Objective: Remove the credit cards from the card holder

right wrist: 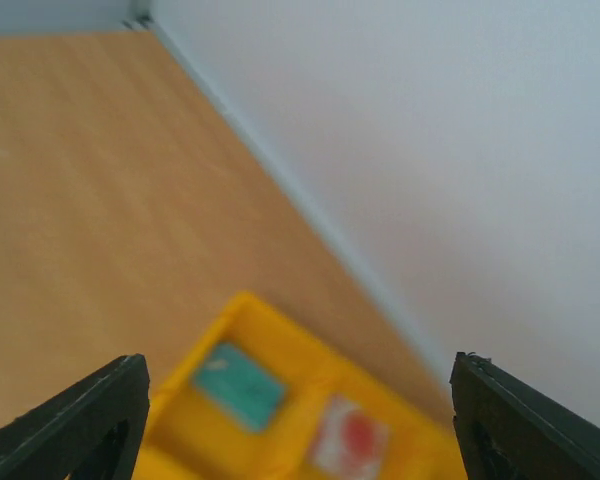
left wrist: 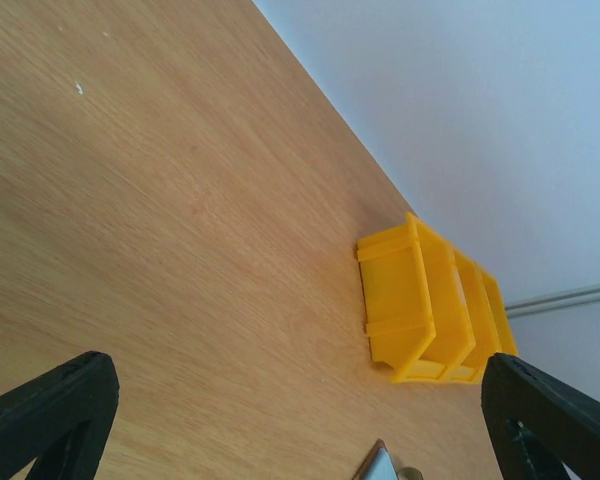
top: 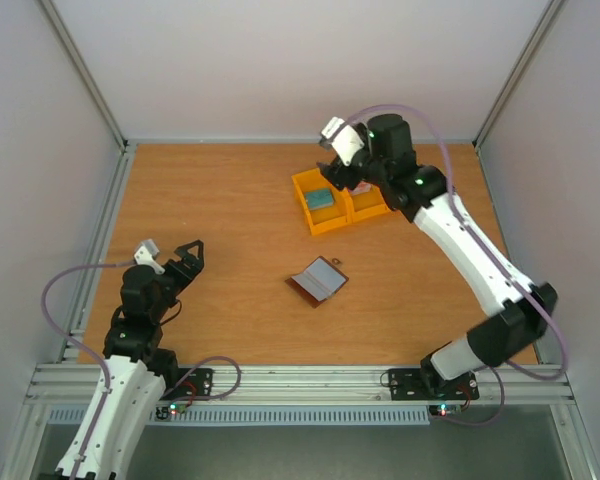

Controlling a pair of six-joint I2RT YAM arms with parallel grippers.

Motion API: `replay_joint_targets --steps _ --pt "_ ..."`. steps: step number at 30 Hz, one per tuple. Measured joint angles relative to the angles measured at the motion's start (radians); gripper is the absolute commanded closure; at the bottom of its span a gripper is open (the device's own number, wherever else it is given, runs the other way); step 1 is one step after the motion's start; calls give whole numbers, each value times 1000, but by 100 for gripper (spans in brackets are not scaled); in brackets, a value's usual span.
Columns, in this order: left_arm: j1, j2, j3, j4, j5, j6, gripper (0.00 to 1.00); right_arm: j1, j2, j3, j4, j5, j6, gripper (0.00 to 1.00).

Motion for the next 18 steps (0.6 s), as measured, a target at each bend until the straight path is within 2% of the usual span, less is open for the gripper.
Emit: replay_joint_targets --steps 4,8,10,13,15,18 --pt "0 4 0 -6 33 -21 1 22 -121 -74 -179 -126 406 24" --pt "0 19 0 -18 53 -58 1 147 -87 -154 -357 -110 658 20" --pt "0 34 0 -20 62 -85 1 237 -37 -196 -439 -85 750 22" --pt "0 72 0 -31 89 -140 1 327 17 -264 -515 -53 840 34" --pt "-5 111 0 -36 117 -180 1 343 28 -319 -535 -51 891 38" --pt "-56 193 0 -38 143 -219 3 336 35 -370 -533 -53 934 39"
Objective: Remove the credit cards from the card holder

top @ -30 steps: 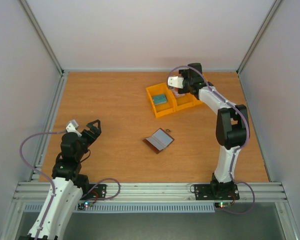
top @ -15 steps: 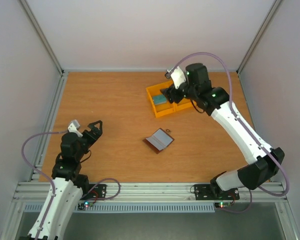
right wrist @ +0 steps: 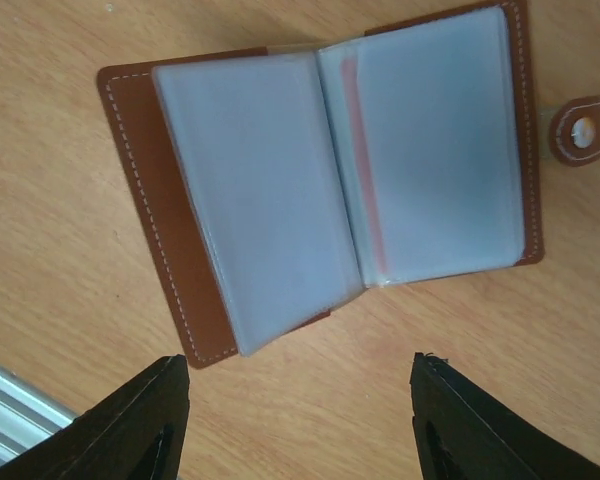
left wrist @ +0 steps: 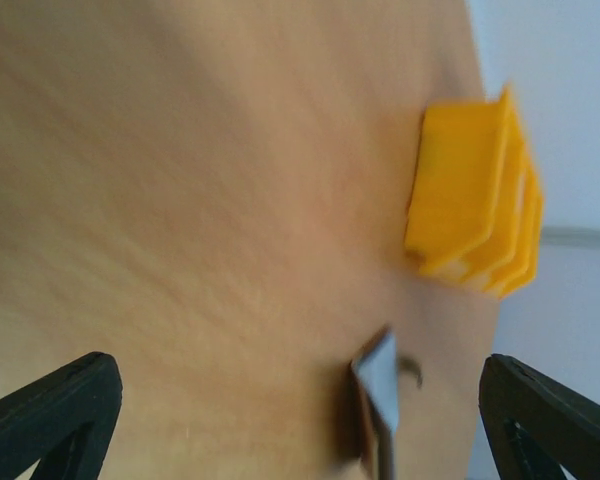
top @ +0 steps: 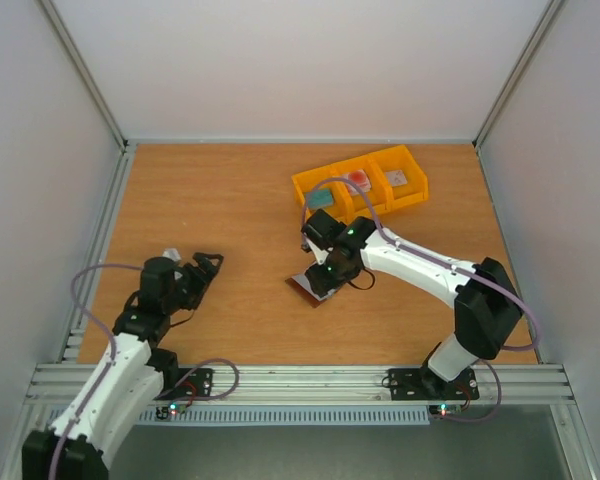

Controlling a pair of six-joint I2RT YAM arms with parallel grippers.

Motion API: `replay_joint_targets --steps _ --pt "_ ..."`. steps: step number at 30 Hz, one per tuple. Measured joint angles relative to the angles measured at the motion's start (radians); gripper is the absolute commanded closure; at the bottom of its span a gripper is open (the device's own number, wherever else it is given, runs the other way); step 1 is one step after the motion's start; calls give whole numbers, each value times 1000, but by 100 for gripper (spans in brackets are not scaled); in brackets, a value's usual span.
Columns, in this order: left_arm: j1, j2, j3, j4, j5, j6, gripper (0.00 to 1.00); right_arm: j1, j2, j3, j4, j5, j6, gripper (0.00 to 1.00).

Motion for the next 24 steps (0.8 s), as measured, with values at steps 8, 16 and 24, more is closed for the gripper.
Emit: replay_joint_targets --steps 8,16,24 --pt "-256 300 25 23 34 -18 2 -36 77 -101 148 -89 42 41" --pt "-459 602 169 139 3 -23 1 -85 98 -178 314 -253 49 41" --pt "-581 805 272 241 -26 -76 1 -85 95 -269 439 -331 69 41"
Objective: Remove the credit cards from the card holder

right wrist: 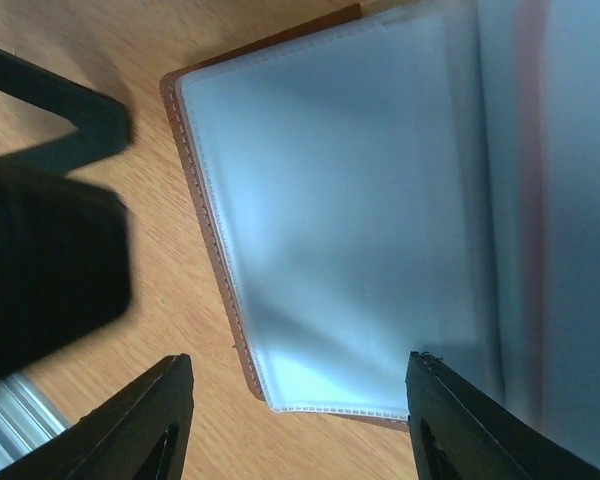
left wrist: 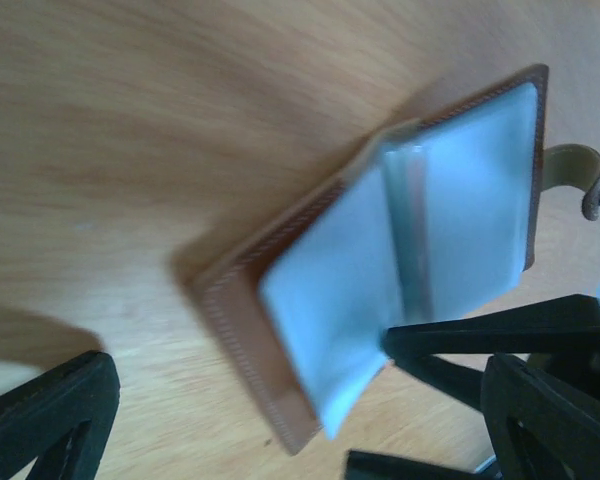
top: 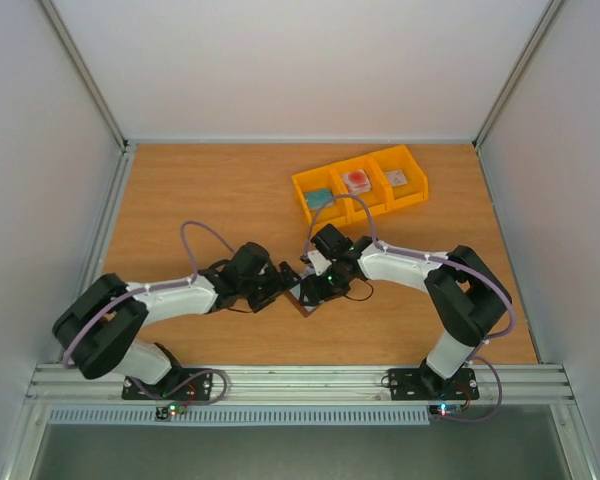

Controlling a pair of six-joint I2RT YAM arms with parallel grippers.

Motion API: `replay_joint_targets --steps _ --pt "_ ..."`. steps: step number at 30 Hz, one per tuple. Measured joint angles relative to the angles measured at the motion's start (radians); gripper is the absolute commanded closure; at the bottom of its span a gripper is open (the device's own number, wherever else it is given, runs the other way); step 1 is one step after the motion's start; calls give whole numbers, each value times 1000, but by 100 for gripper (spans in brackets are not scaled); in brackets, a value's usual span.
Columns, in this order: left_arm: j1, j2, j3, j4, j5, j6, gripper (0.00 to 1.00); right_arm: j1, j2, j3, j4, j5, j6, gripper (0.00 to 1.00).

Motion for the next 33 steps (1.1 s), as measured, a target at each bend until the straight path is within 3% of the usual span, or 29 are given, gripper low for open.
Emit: replay_joint_targets --steps 6,14,20,23,27,32,33 --pt "-47 101 75 41 -30 -31 7 -7 -15 -43 38 -16 18 41" --pt "-60 99 80 24 -64 -67 9 -15 -137 -19 -12 -48 10 43" --pt "-62 113 86 32 -70 -64 20 -205 -257 23 -66 -97 7 44" --pt "-63 141 102 47 -67 -58 34 -294 -258 22 -80 -76 11 45" --pt "-69 174 114 57 -65 -56 54 -325 -190 14 -72 -68 11 45" --pt "-93 202 125 81 -72 -47 97 -332 -138 -27 -67 -67 11 45" --pt "-96 202 125 82 -75 -45 99 -334 -139 -33 -67 -67 10 45"
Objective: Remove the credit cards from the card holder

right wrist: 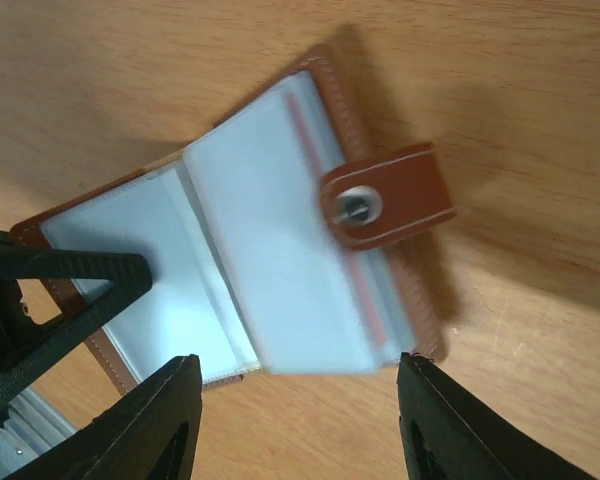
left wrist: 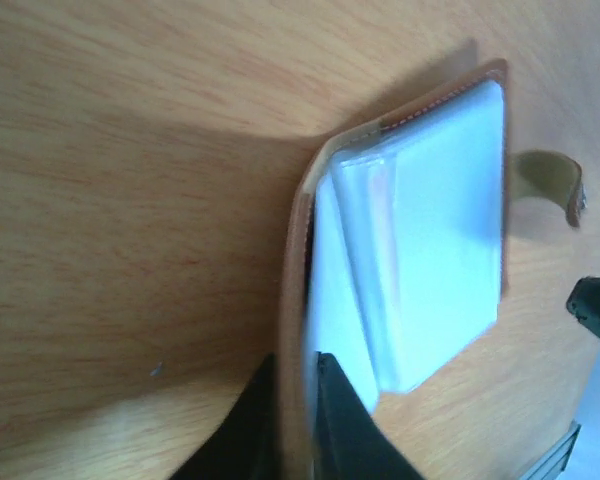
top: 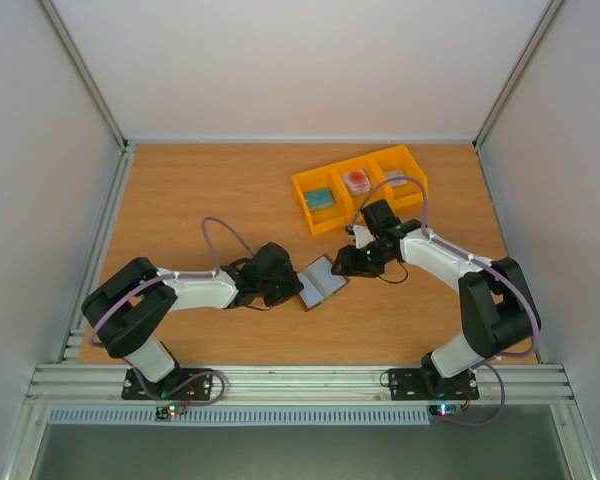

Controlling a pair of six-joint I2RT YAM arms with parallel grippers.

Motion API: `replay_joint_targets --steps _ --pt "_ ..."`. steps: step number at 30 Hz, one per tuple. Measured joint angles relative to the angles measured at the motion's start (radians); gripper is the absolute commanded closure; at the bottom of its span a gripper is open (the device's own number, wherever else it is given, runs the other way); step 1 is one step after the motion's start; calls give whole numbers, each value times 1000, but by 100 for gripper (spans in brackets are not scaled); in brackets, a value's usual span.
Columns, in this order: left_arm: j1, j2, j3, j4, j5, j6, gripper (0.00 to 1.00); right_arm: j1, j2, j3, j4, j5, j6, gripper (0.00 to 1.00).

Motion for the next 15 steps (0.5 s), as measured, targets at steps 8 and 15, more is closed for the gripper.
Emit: replay_joint_targets --steps 8,15 --pt "-5 -134 -75 92 -2 170 100 -91 -131 -35 22 -121 -7 41" --pt "11 -493 -172 113 119 587 100 -153 -335 -6 47 -300 -26 41"
